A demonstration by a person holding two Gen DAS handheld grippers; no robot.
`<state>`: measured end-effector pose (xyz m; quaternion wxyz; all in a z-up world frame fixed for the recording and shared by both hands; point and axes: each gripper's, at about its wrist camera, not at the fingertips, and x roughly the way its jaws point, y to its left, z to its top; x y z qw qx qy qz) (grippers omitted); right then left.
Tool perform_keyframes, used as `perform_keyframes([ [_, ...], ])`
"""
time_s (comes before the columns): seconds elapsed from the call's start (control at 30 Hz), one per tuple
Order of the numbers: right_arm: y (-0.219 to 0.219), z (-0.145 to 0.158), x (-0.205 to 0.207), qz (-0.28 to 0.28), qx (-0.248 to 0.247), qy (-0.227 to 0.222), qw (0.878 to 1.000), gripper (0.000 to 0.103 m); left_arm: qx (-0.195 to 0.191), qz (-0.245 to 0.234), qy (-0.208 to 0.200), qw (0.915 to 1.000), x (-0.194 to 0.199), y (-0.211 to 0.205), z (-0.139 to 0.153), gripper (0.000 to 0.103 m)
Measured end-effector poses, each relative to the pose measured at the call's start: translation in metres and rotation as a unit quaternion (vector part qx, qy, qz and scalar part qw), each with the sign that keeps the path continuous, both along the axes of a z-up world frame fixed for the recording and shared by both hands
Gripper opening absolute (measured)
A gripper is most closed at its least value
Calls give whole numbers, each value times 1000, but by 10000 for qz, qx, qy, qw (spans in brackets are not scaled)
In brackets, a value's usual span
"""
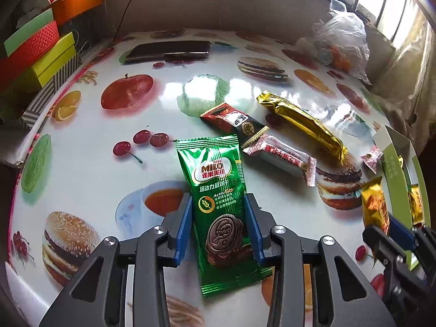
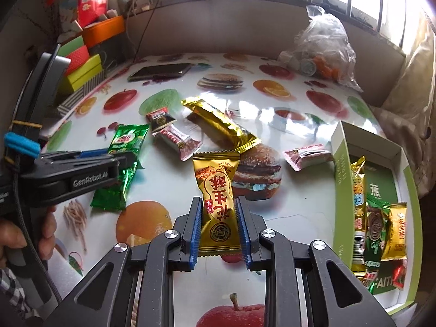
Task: Organize snacks
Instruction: 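Lift both held snacks and carry them over the green box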
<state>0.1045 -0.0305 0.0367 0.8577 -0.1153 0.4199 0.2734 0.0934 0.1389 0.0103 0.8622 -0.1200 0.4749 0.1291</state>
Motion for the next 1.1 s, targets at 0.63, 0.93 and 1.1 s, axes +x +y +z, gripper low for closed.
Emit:
perform_keyframes([
  [0.63,-4,12,-15,-96,-37,-203,9997,24,90,-236,-319,9992,-26,-14,24,36],
  [0.93,-17,25,-18,-276,66,-277,9992,24,4,-593,-482,9971,-26,-36,44,36],
  [1.1,-33,35,-18,-452,133,-284,9985,24,-43,-845,-593,9946,-20,-54,58,36],
])
